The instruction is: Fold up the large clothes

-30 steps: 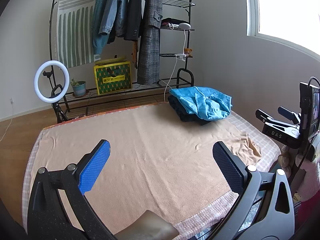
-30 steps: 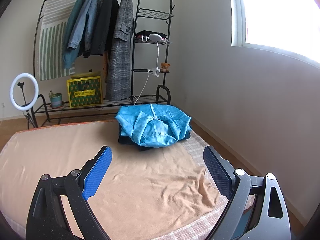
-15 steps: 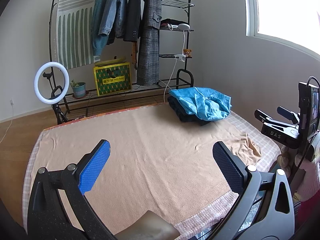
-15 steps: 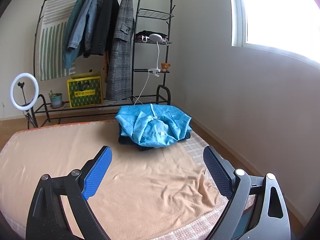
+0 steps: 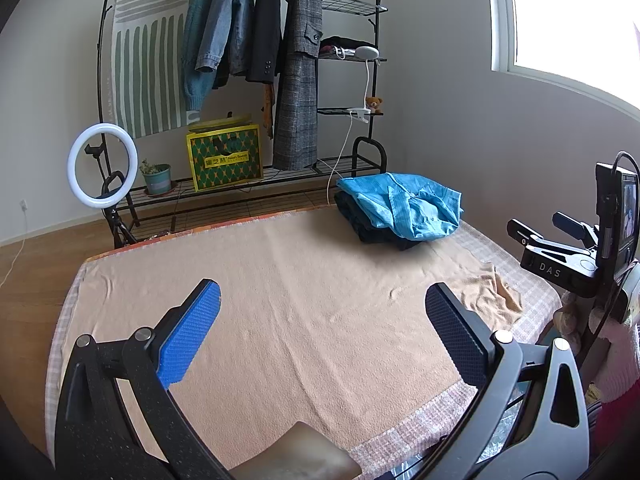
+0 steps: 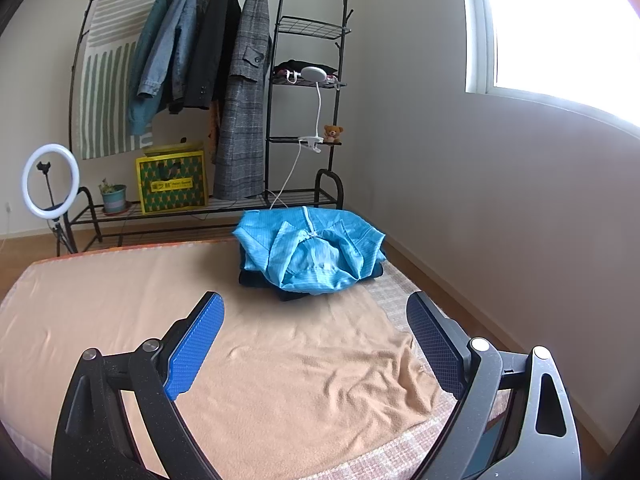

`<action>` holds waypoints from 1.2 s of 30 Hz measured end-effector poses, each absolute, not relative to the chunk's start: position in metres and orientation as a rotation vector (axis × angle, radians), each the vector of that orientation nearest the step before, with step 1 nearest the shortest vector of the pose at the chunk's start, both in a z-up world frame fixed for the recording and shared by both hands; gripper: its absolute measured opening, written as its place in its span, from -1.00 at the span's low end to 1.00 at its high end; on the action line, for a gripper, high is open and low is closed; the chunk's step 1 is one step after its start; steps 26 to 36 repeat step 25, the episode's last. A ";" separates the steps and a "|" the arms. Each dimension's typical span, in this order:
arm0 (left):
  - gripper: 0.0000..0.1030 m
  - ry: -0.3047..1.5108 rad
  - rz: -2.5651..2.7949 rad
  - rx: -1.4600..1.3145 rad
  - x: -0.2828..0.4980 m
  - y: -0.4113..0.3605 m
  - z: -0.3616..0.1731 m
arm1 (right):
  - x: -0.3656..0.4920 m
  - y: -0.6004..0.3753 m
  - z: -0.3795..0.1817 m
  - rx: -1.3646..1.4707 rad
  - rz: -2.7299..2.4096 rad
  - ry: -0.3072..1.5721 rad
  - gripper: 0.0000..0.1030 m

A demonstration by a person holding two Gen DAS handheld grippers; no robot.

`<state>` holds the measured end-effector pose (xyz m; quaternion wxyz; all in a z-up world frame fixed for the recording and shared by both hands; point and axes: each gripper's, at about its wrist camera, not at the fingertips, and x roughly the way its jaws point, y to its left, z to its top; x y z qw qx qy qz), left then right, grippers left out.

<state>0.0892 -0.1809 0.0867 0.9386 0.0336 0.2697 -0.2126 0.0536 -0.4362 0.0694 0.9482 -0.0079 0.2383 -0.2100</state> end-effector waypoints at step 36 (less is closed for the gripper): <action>1.00 0.539 -0.446 0.087 0.087 -0.182 0.094 | 0.057 -0.432 0.065 -0.027 -0.413 0.495 0.80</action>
